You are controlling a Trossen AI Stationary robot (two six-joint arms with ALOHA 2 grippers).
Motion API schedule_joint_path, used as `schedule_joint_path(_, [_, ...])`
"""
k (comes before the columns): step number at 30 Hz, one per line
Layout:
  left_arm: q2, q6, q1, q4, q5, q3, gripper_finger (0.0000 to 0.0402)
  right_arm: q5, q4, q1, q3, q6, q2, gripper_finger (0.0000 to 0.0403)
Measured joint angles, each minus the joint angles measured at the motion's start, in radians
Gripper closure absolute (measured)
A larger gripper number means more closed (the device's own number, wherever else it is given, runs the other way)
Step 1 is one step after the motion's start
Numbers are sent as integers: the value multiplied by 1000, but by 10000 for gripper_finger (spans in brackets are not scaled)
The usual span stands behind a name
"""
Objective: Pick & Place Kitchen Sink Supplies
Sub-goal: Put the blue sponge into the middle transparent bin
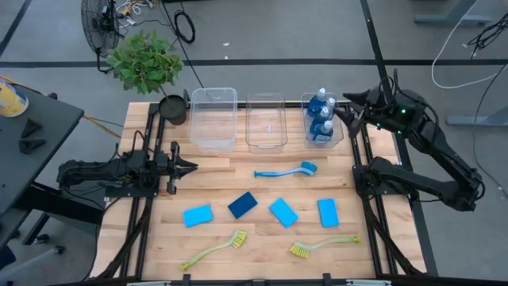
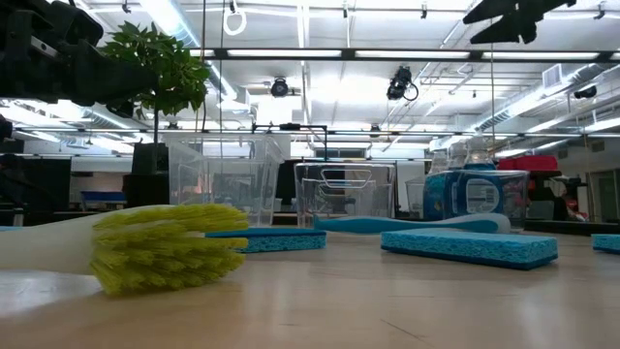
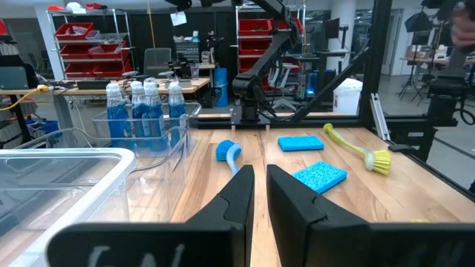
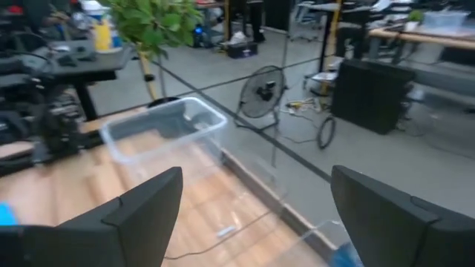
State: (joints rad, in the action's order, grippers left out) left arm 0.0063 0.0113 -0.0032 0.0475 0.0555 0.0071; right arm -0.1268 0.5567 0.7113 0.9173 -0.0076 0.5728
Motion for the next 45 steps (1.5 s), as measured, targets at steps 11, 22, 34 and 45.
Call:
schedule_joint_path(11, [0, 0, 0, 0, 0, 0, 358, -221, 0, 0, 0, 150, 64, 57])
schedule_joint_path(22, [0, 0, 0, 0, 0, 0, 358, -163, -3, -149, 0, 123, 176, 57])
schedule_joint_path(34, [0, 0, 0, 0, 0, 0, 358, 19, -12, -379, 0, 37, 257, 57])
schedule_joint_path(45, [0, 0, 0, 0, 0, 0, 358, 67, -48, -535, 0, 94, 261, 57])
